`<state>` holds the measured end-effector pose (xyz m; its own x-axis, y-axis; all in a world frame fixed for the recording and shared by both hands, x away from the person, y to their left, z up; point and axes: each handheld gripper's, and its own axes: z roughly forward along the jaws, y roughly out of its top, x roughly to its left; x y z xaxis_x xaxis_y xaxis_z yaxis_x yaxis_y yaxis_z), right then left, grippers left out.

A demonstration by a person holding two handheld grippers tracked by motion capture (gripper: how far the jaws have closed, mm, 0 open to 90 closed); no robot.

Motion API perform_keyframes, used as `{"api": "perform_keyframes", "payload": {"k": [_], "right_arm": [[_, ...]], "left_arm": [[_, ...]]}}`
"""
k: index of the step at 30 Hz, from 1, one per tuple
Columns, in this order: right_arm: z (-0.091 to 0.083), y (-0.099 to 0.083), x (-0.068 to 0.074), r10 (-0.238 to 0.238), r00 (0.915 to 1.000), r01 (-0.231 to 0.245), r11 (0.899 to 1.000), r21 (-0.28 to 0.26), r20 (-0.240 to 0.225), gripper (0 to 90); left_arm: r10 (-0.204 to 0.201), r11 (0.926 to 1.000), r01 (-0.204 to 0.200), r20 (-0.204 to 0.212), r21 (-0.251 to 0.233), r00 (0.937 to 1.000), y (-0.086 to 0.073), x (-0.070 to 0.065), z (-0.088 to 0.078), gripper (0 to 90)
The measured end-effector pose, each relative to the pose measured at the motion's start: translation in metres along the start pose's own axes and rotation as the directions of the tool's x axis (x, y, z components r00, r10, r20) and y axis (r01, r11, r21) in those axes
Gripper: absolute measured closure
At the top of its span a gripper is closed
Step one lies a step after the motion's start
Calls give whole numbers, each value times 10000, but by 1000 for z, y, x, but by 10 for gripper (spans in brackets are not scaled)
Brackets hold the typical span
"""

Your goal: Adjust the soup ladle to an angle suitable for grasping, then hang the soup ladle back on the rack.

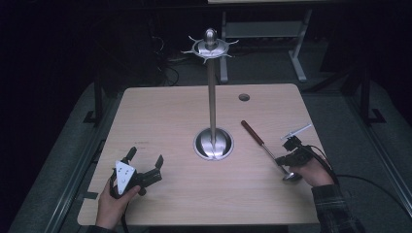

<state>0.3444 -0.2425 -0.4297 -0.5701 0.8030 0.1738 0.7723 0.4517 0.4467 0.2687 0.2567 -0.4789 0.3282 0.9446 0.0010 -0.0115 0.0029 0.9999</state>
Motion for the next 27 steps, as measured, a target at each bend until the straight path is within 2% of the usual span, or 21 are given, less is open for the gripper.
{"api": "perform_keyframes", "payload": {"k": [2,10,13,15,19,20,27], "right_arm": [[-3,2,-1,91,9999,-92,9998,-164,-111,869],[-7,21,-5,169,9999,-167,9990,-410,32,780],[-7,37,-5,50,9999,-45,9994,-329,139,749],[-6,42,-5,63,9999,-59,9994,-332,135,741],[0,62,-6,11,9997,-11,10000,25,227,711],[0,62,-6,11,9997,-11,10000,25,227,711],[18,86,-11,-27,9993,15,9995,319,373,706]], "left_arm": [[-4,10000,4,2,-10,10000,0,0,0,2],[-77,9999,77,-14,-83,10000,0,-1,0,2],[-80,9999,80,-2,-78,10000,0,-1,1,3],[-79,9999,79,2,-88,10000,0,-1,0,2],[-92,9999,92,5,-71,10000,0,0,0,3],[-85,9999,86,8,-79,10000,0,0,0,3],[-71,9999,71,15,-81,10000,0,-1,0,3]]}}
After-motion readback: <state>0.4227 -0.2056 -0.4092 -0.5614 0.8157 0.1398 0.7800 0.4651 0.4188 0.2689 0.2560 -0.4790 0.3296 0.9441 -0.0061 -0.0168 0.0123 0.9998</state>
